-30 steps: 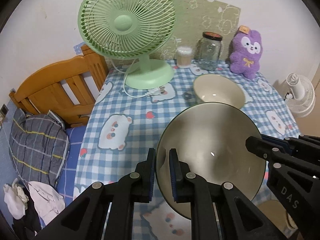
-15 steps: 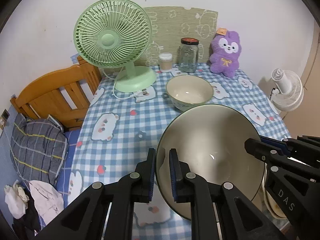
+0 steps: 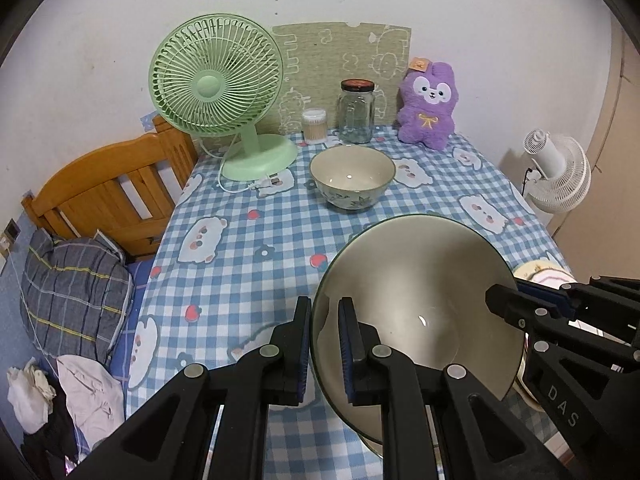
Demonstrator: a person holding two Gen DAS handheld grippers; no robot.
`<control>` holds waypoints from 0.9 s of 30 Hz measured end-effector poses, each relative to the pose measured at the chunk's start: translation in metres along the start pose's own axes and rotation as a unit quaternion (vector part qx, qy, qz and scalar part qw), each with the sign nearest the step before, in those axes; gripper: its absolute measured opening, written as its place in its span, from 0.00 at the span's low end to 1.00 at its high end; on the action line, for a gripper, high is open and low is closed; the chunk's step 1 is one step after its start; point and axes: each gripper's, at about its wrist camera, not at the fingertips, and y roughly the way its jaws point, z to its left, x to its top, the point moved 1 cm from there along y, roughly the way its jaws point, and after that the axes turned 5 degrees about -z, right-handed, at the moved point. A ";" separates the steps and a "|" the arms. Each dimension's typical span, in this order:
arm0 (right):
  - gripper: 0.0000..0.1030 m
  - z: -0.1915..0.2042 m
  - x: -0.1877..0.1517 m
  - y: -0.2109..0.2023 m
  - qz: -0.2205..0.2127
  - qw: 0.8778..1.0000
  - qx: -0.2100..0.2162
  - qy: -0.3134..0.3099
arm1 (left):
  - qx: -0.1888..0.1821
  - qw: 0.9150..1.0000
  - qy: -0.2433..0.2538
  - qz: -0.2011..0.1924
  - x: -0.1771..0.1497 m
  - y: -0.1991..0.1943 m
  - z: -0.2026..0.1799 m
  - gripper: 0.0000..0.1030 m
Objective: Organize plates and bowls
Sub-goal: 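Lift the leaf-patterned bowl with both tools and carry it toward the beige bowl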
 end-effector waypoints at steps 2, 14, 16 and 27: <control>0.11 -0.002 -0.007 -0.002 0.002 1.000 0.000 0.002 | -0.003 1.000 0.002 0.001 -0.005 -0.002 -0.003 0.10; 0.11 -0.009 -0.035 0.002 0.016 1.000 -0.002 0.008 | -0.009 1.000 0.007 0.018 -0.031 0.006 -0.018 0.10; 0.11 -0.010 -0.040 0.006 0.021 1.000 -0.001 0.010 | -0.011 1.000 0.007 0.020 -0.035 0.008 -0.020 0.10; 0.11 -0.014 -0.057 0.021 0.040 0.999 0.004 0.015 | -0.016 0.999 0.007 0.032 -0.051 0.018 -0.023 0.10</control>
